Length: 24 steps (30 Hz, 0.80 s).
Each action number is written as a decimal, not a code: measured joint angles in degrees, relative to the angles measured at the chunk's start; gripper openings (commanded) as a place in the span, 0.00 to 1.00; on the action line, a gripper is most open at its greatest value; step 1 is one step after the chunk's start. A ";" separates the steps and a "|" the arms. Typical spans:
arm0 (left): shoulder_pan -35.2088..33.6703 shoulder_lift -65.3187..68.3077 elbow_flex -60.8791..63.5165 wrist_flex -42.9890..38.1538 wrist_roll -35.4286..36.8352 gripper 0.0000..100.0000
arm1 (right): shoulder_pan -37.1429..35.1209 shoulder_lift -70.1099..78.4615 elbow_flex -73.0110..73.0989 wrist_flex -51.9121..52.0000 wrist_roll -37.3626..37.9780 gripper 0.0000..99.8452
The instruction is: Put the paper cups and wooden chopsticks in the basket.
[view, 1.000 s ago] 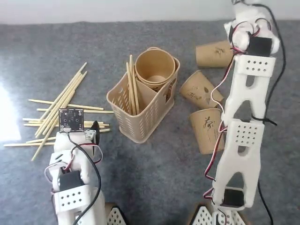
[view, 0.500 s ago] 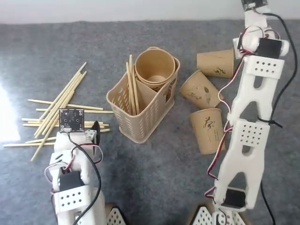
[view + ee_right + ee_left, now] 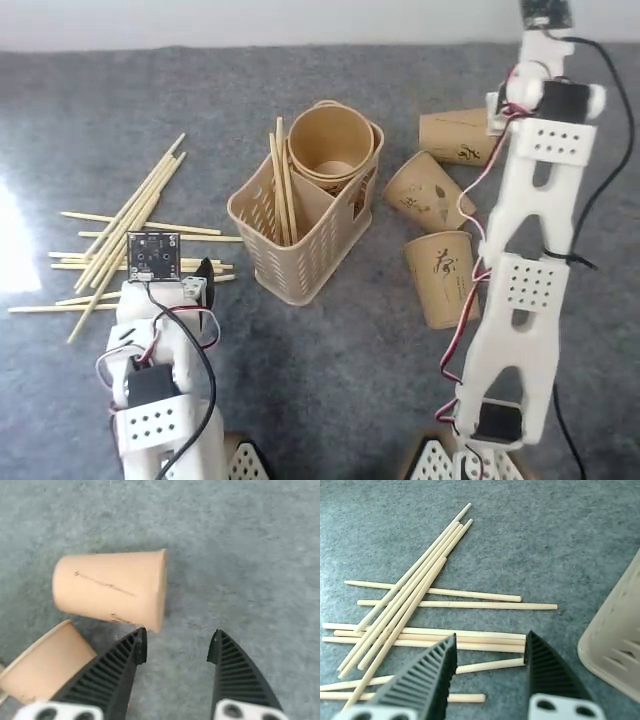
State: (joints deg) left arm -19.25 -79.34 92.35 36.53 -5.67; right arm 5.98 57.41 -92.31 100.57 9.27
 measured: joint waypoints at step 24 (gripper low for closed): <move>0.00 0.00 0.00 0.00 0.00 0.21 | -2.90 0.00 23.74 -20.40 0.62 0.02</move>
State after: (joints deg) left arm -19.25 -79.34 92.35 36.53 -5.67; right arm 3.08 57.41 -68.57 80.18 9.89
